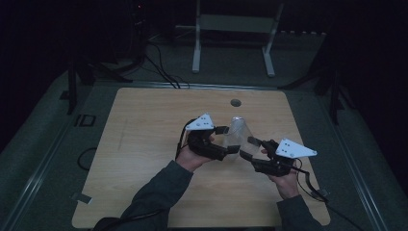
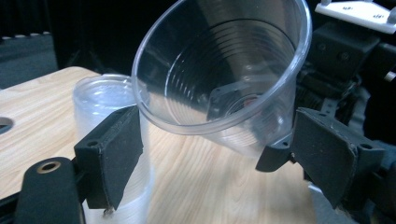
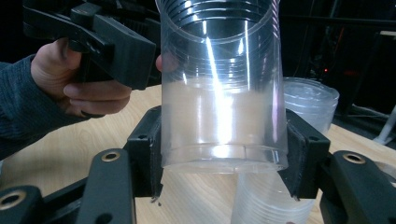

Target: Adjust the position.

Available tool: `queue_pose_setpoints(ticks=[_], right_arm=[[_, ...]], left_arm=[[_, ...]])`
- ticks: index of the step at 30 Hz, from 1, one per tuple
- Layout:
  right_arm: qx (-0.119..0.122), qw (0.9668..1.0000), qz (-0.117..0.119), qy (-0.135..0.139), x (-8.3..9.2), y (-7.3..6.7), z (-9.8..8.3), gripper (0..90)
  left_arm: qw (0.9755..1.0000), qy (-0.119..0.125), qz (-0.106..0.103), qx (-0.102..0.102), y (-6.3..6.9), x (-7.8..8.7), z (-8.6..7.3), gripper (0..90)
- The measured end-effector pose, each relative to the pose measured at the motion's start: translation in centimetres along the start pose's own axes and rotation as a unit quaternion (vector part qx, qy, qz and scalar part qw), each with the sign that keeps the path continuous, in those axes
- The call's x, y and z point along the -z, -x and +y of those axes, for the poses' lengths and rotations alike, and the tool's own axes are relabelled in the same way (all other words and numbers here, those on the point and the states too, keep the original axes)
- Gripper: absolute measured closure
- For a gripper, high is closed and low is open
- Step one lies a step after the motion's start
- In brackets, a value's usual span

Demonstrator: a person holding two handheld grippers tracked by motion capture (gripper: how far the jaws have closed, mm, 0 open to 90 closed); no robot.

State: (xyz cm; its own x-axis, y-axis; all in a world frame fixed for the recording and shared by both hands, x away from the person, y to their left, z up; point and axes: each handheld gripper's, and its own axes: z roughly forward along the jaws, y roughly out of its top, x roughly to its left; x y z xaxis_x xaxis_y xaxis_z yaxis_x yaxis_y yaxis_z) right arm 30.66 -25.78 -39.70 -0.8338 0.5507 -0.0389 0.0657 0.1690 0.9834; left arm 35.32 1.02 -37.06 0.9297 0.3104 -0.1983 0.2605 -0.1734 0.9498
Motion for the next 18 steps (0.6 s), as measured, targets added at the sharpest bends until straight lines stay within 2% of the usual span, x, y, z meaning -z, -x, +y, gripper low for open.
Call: queue_pose_setpoints(ticks=[7, 18], right_arm=[[0.0, 0.9999, -0.004, 0.01, 0.1, -0.1, 0.1, 41.4], [0.008, 0.9997, -0.003, 0.023, -0.1, -0.4, -0.1, 41.5]], left_arm=[[0.9996, 0.011, -0.019, 0.017, 0.1, -0.8, 0.2, 16.6], [0.996, 0.041, -0.052, 0.06, 0.0, -1.6, 0.0, 15.5]])
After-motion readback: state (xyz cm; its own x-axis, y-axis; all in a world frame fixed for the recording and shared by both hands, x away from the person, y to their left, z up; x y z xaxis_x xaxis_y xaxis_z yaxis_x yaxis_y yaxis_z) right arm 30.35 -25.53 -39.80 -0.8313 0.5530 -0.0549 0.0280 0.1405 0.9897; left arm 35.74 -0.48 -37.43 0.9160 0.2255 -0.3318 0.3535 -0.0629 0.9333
